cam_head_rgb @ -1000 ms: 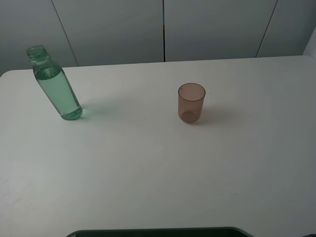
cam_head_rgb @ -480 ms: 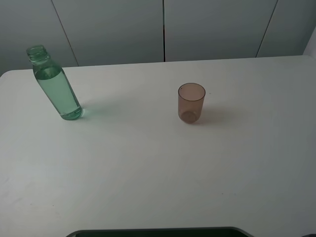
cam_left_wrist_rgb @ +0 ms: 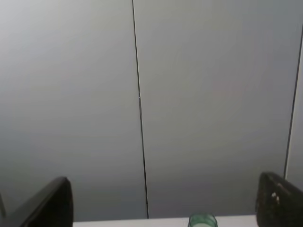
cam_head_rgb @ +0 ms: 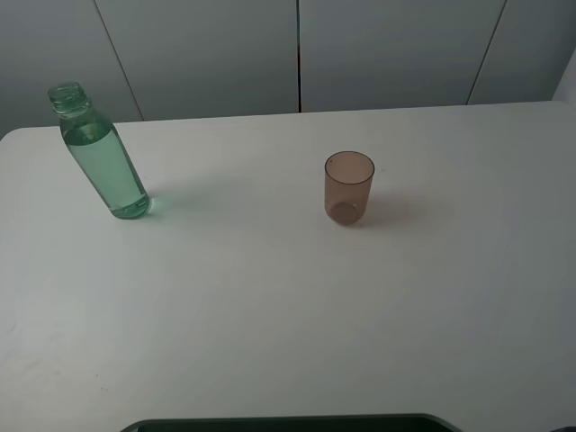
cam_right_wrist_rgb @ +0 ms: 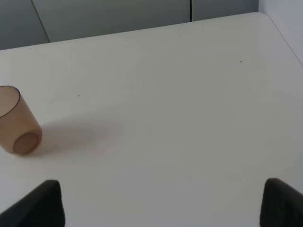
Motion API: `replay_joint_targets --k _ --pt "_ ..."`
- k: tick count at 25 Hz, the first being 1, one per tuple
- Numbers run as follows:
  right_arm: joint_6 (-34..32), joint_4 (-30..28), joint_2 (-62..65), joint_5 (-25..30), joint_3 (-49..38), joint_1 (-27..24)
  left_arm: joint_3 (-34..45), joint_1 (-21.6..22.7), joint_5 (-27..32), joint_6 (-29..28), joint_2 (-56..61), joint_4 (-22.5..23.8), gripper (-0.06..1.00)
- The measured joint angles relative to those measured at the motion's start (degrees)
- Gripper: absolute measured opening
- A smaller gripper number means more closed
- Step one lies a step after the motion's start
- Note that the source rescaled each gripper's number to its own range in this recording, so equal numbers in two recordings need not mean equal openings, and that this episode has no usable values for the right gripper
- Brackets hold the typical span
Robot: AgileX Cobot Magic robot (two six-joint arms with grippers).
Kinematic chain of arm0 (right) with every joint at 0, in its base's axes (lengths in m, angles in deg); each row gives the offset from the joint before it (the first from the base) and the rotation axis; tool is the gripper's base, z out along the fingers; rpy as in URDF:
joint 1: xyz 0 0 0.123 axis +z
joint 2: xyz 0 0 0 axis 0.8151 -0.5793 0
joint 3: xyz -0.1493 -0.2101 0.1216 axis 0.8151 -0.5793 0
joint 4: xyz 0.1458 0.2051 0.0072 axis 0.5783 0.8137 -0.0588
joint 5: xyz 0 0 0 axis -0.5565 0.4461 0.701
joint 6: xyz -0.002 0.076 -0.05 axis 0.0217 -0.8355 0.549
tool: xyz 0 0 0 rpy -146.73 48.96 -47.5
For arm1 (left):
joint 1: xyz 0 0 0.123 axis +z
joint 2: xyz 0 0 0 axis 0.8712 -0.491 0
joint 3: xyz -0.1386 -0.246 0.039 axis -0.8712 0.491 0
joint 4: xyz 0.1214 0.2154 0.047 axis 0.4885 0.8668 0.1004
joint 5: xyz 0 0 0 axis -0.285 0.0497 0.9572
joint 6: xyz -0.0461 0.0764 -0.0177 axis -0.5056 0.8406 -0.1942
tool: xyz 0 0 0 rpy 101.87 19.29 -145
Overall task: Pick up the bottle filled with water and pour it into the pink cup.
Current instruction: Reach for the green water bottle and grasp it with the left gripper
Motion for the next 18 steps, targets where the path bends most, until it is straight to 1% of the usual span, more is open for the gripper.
replay_joint_targets --k 3,5,8,12,14,16,18 --pt "0.0 0.0 0.0 0.0 0.0 0.0 0.9 0.0 -8.7 1.2 -5.4 0.0 0.96" --pt "0.0 0.0 0.0 0.0 0.0 0.0 2.9 0.0 -16.3 1.6 -8.4 -0.6 0.96" --pt "0.0 0.0 0.0 0.0 0.0 0.0 7.5 0.0 -26.7 1.6 -13.4 -1.5 0.96" --pt "0.0 0.0 0.0 0.0 0.0 0.0 15.5 0.0 -39.7 1.5 -20.5 -0.8 0.96" --pt "0.0 0.0 0.0 0.0 0.0 0.0 19.9 0.0 -47.4 -0.3 -23.9 1.1 0.96" --pt "0.0 0.0 0.0 0.0 0.0 0.0 23.6 0.0 -56.7 -3.5 -27.8 4.4 0.96" --pt "0.0 0.0 0.0 0.0 0.0 0.0 26.4 0.0 -63.2 -6.1 -31.5 7.4 0.96"
